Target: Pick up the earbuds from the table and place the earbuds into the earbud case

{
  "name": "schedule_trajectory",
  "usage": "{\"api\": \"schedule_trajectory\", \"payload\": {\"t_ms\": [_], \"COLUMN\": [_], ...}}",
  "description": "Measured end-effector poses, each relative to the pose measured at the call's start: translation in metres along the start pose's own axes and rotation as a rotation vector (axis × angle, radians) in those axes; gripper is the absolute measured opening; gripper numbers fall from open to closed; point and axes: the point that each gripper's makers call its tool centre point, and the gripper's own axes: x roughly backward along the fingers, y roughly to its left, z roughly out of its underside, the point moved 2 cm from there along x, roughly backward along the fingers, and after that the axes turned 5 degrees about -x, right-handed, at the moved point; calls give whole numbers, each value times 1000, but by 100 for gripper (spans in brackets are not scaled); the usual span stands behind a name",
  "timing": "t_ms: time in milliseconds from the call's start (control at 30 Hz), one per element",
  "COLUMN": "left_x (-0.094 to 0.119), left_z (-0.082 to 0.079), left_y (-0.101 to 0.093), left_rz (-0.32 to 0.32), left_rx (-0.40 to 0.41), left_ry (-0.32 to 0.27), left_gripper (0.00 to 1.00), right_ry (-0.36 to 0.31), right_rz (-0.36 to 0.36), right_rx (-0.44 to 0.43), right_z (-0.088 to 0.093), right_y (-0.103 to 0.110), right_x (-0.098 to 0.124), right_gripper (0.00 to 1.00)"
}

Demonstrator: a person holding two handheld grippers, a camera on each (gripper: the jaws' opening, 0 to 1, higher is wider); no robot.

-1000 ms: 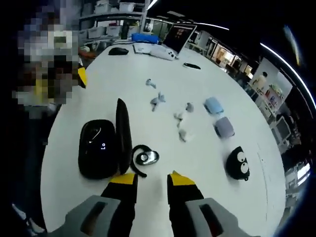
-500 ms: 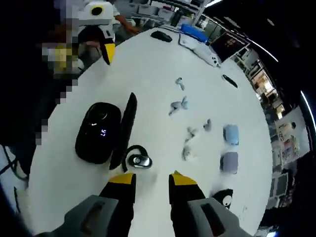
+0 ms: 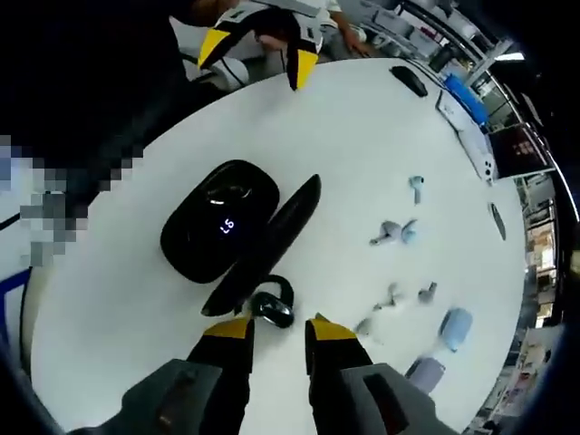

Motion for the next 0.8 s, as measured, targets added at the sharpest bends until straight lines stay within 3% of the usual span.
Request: {"api": "schedule_trajectory", "payload": {"t_ms": [167, 433, 533, 667, 733, 800], "left_x": [0, -3, -5, -8, -9, -9], "left_z": [0, 1, 1, 1, 1, 0], "left_y": [0, 1, 0, -1, -2, -2], "left_rz": [0, 10, 16, 23, 24, 23], "left_rx": [4, 5, 3, 2, 0, 0], "left_ry": [-3, -2, 1, 4, 6, 6], "left_gripper": [51, 51, 51, 51, 51, 50], "right_ry": [-20, -17, -28, -37, -48, -57], "right_rz": [-29, 15, 37, 52, 66, 52], "right_rx": [-15, -133, -178, -132, -44, -38], "right_z": [-2, 12, 17, 19, 13, 6], "right_y": [1, -3, -1, 5, 3, 3], "right_x": [-4, -1, 1, 6, 8, 8], "right_gripper": [16, 5, 5, 11, 15, 15]}}
